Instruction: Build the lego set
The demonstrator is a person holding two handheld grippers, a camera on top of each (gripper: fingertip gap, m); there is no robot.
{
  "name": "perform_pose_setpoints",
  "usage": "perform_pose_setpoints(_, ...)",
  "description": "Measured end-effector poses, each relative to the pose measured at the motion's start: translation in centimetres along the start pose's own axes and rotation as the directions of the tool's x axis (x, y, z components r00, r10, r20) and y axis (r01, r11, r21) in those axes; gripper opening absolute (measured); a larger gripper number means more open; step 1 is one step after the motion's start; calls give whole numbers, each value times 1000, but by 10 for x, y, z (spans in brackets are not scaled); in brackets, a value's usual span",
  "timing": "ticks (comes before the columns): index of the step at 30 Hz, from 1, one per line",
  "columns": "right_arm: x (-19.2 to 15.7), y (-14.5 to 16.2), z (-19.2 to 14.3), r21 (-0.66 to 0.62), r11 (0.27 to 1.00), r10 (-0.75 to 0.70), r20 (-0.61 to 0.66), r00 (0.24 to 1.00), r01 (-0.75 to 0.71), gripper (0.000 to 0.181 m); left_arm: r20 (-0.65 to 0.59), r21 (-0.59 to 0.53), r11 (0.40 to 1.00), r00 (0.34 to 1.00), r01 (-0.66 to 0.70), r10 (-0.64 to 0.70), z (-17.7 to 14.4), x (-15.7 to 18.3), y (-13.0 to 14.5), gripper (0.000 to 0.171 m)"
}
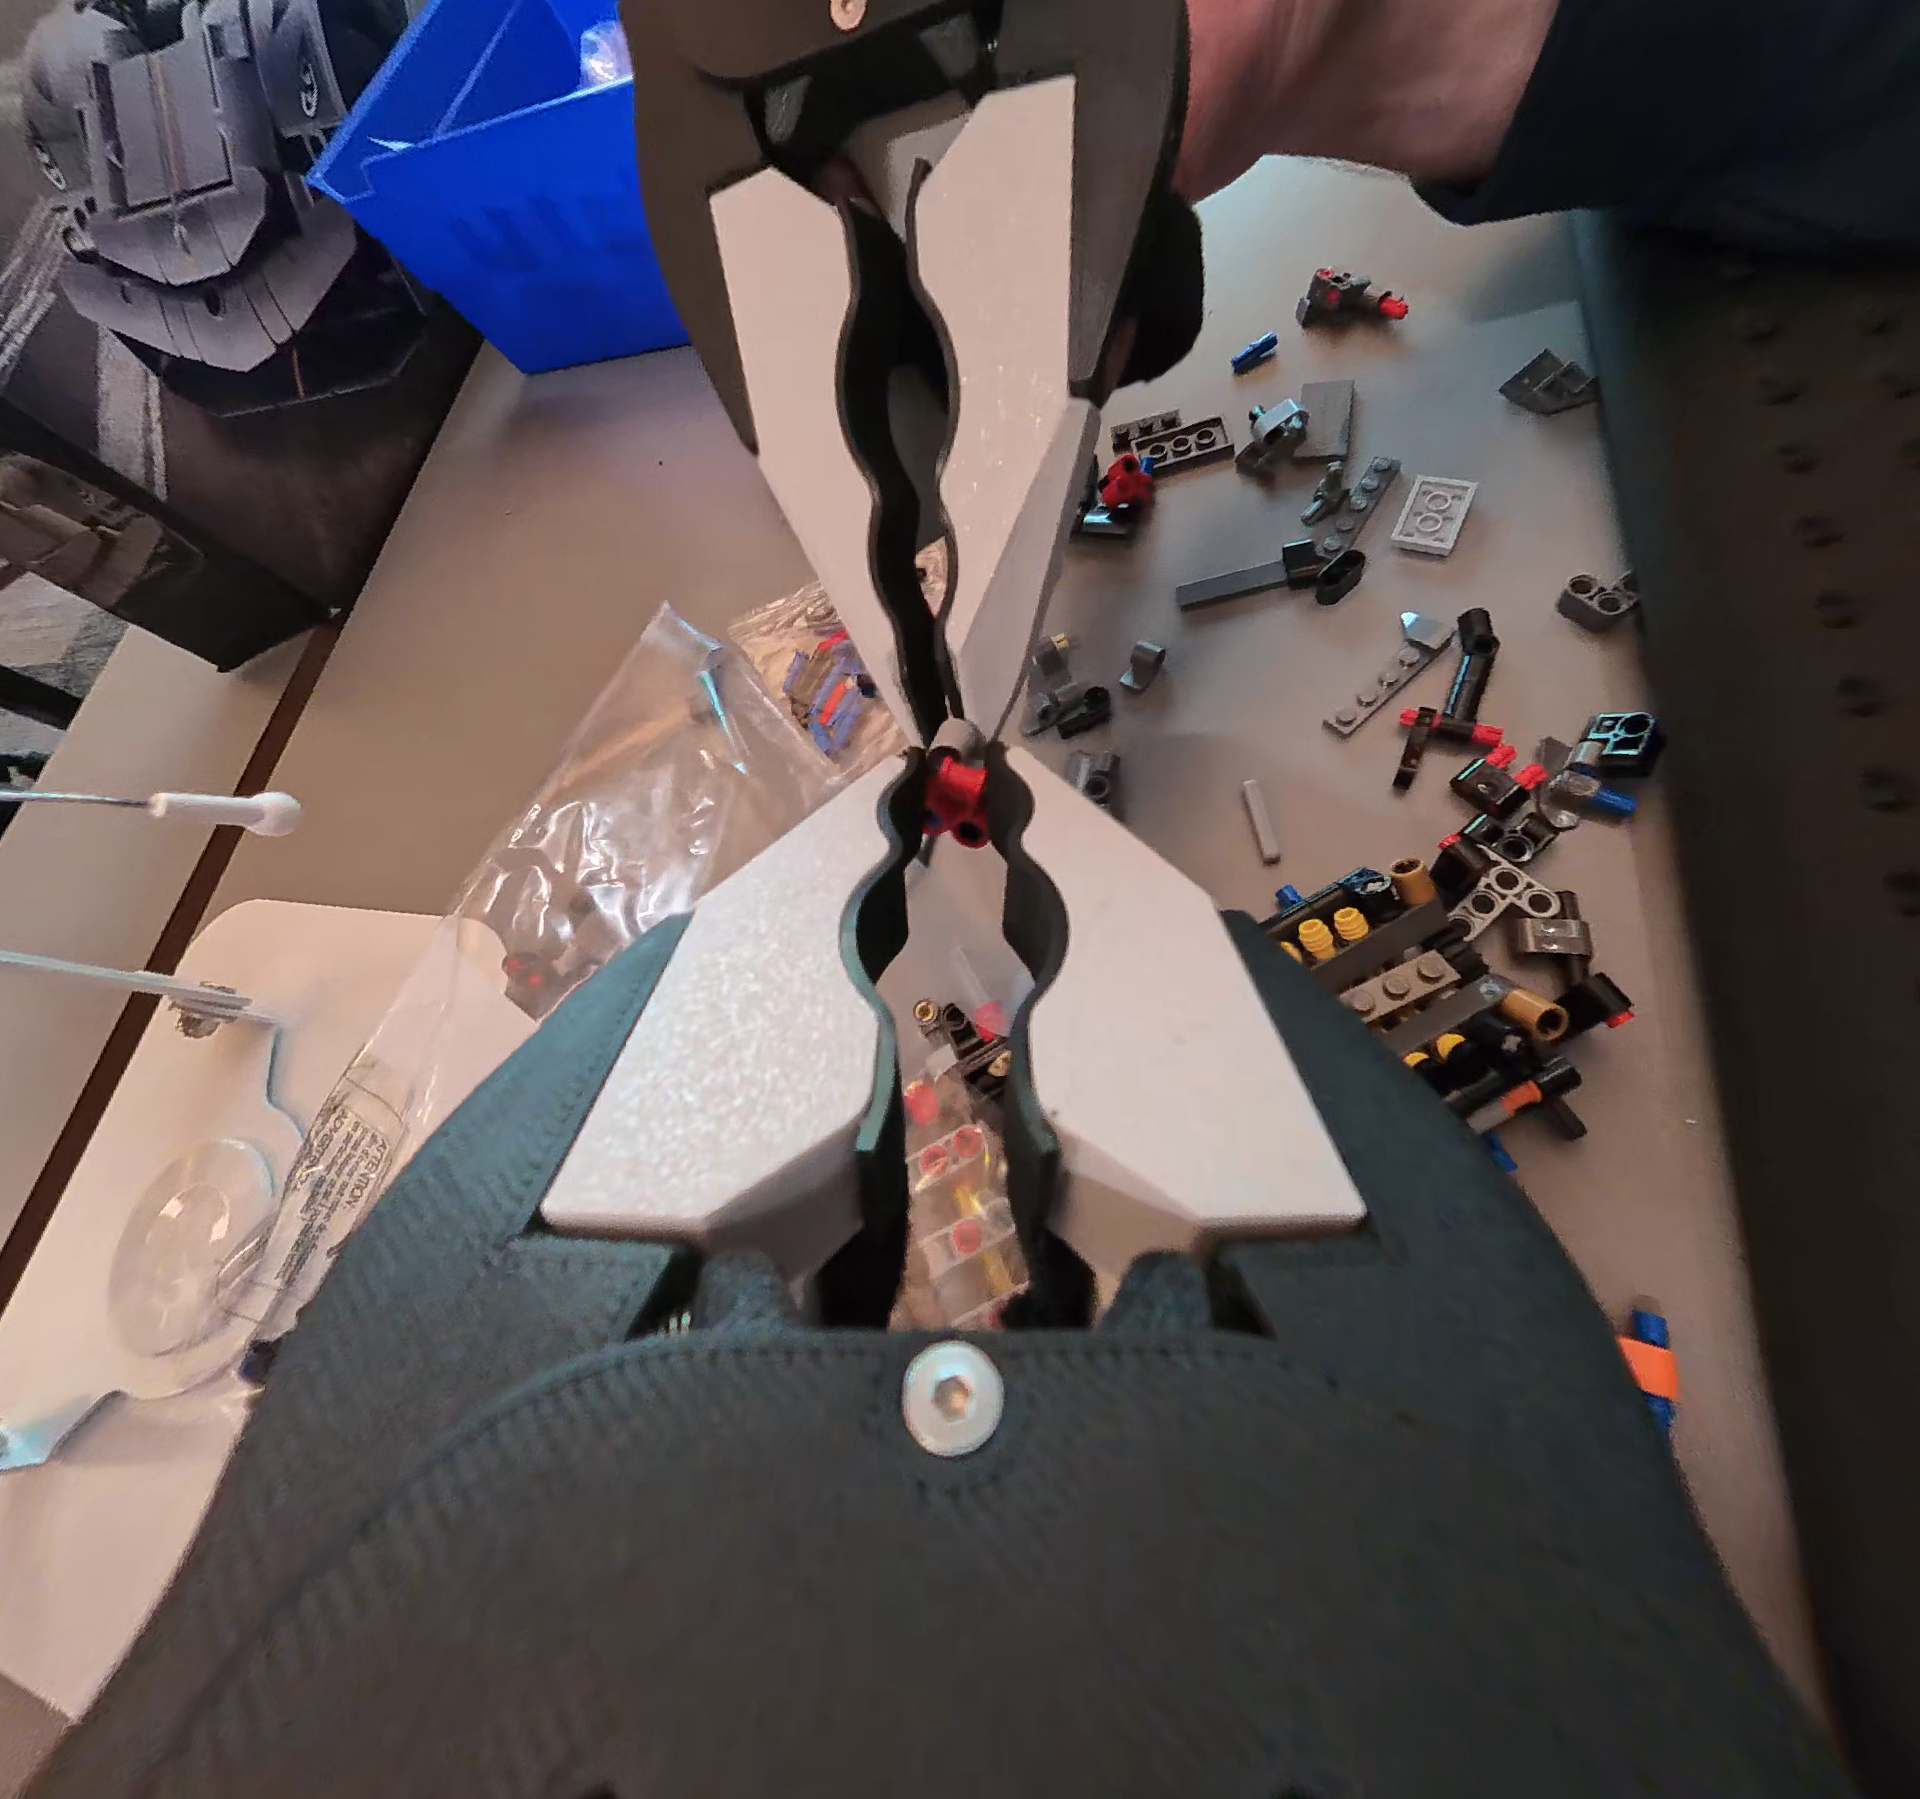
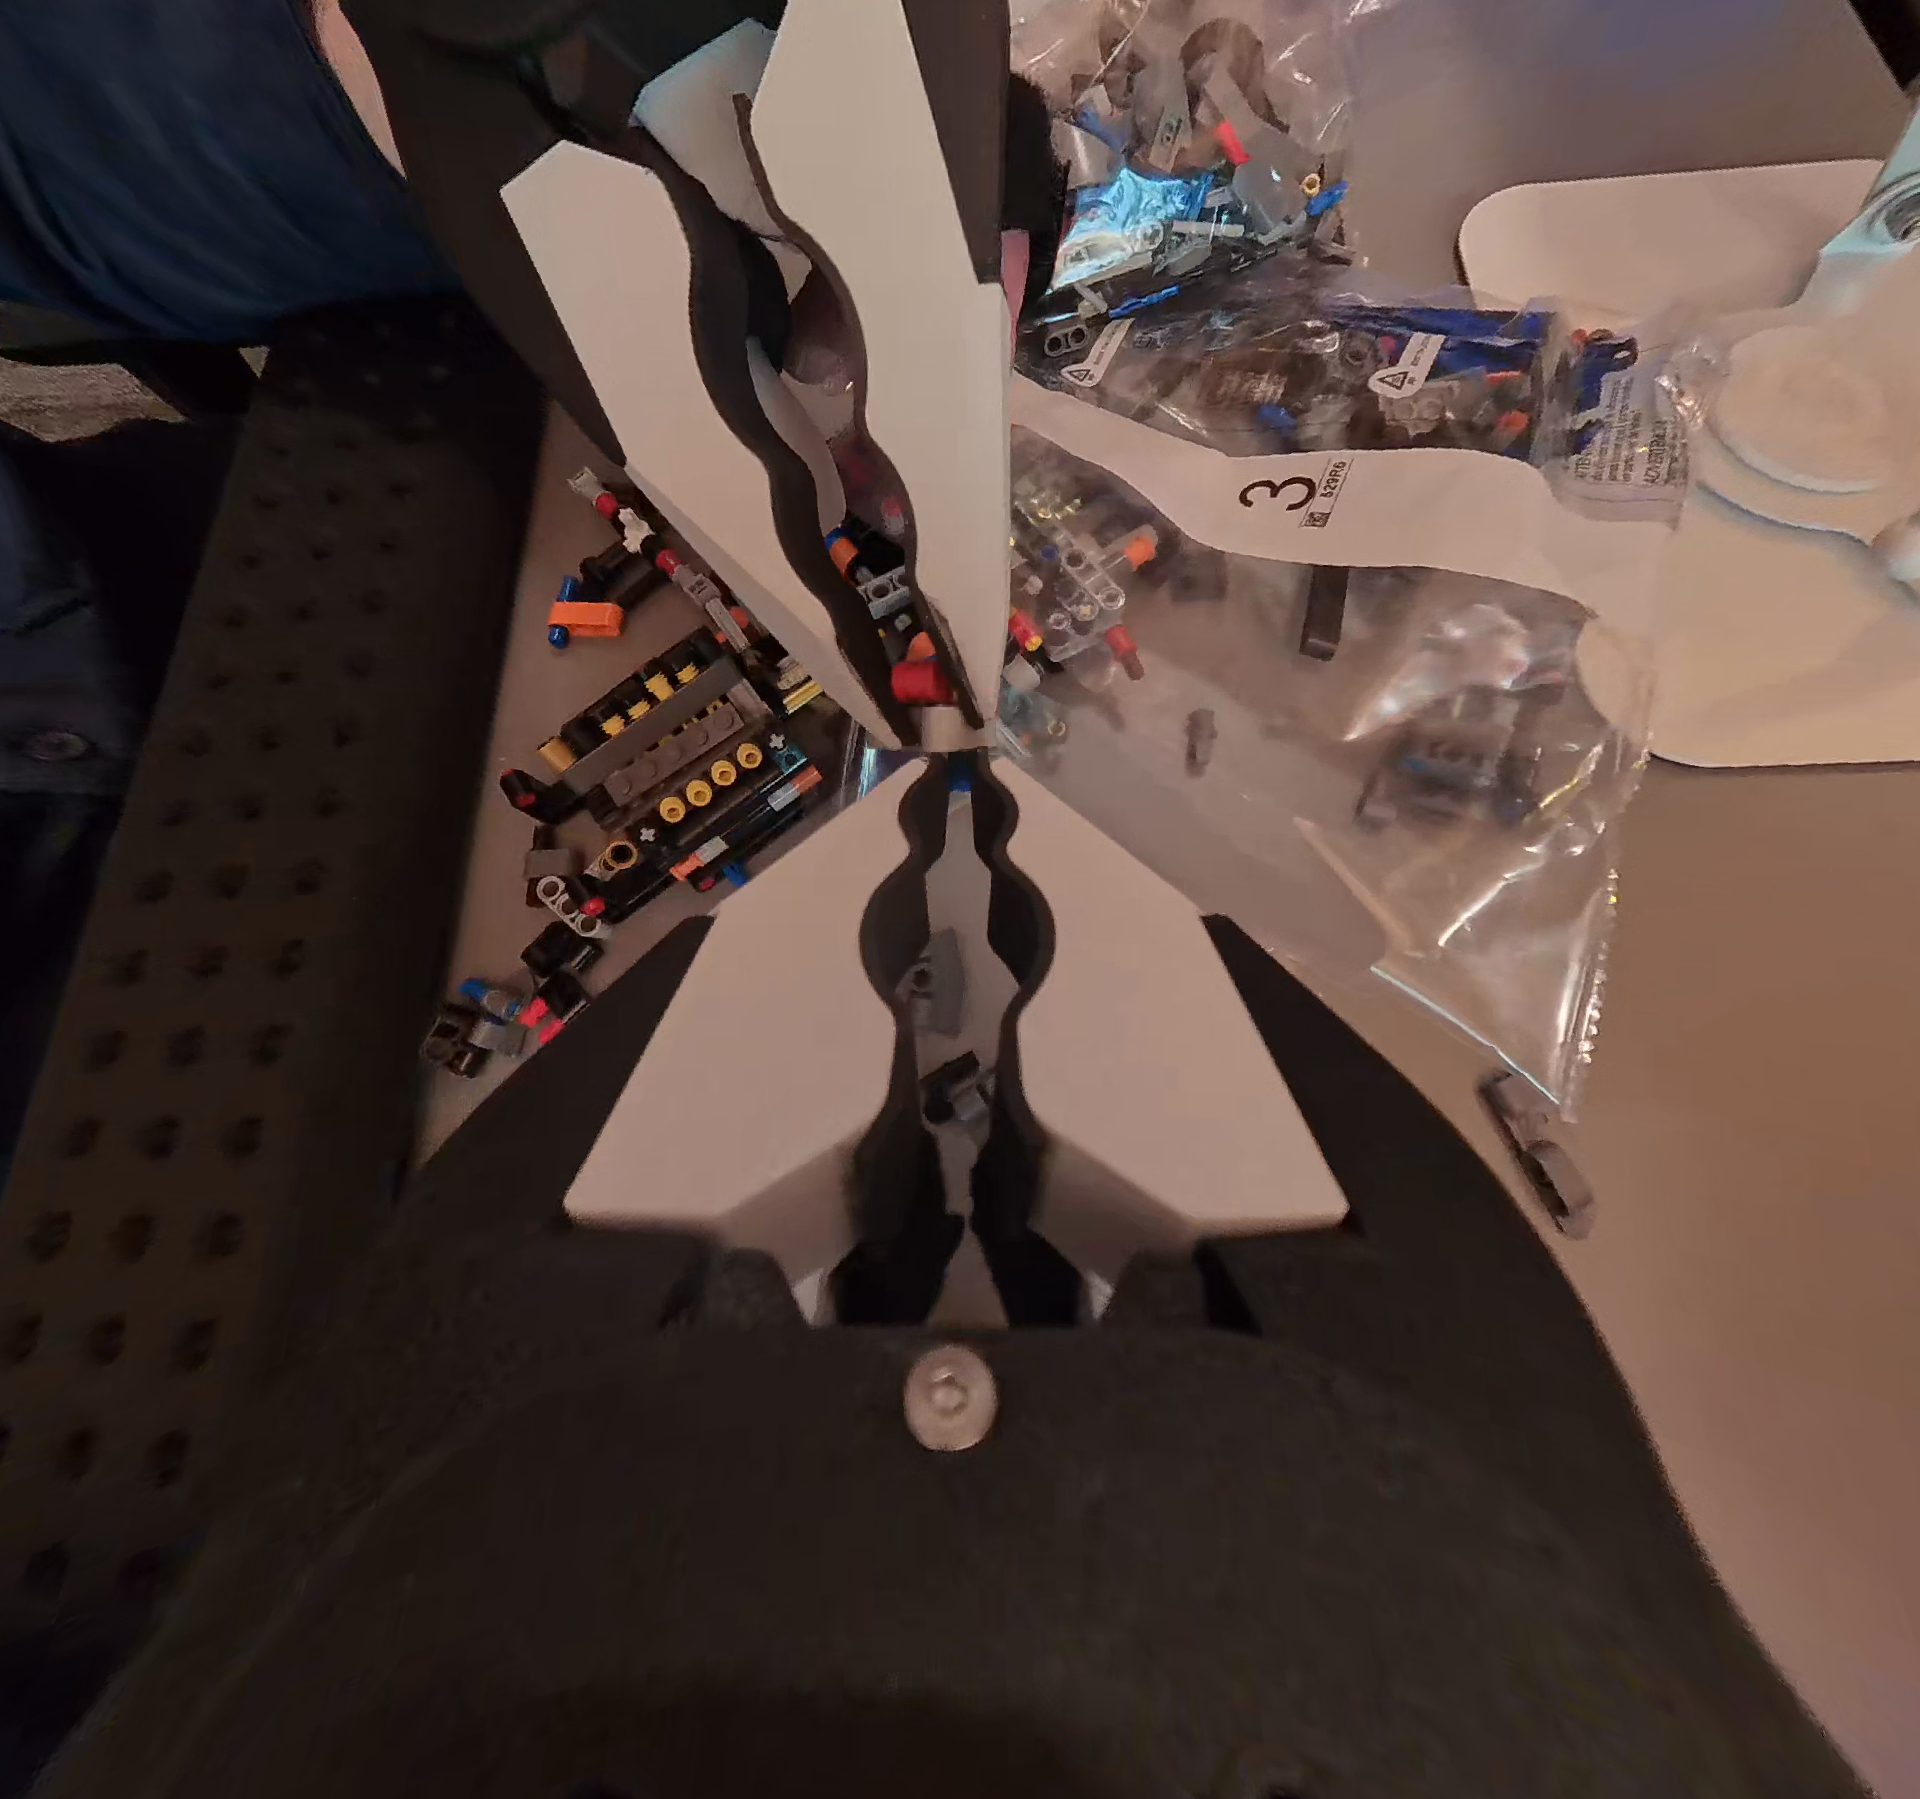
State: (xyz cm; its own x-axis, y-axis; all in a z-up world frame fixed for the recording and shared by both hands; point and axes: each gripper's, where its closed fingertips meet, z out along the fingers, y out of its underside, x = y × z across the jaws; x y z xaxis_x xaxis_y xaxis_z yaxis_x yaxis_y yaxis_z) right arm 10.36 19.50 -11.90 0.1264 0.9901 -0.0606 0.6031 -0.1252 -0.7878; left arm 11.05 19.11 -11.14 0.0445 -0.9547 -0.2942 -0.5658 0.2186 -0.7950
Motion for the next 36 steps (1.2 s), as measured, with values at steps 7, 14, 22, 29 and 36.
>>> perform_pose_setpoints(7,-1,0,-2,-5,1000,-22,-7,1000,22,1,-65,24,998,996,66,-64,-2,3,2,12)
perform_pose_setpoints(14,-1,-4,-4,19,1000,-23,-11,1000,24,1,-43,33,998,998,47,-46,-6,0,-2,9)
perform_pose_setpoints(22,-2,-10,-4,39,998,-50,-28,998,51,8,-35,25,999,998,46,-45,-6,0,-1,9)
perform_pose_setpoints(29,-1,-9,-1,-1,993,-117,-87,989,117,4,-24,0,999,999,45,-45,-3,-2,3,9)
perform_pose_setpoints(36,1,-7,-1,-62,983,-180,-146,973,172,4,-15,-14,999,999,37,-37,-3,-3,5,9)
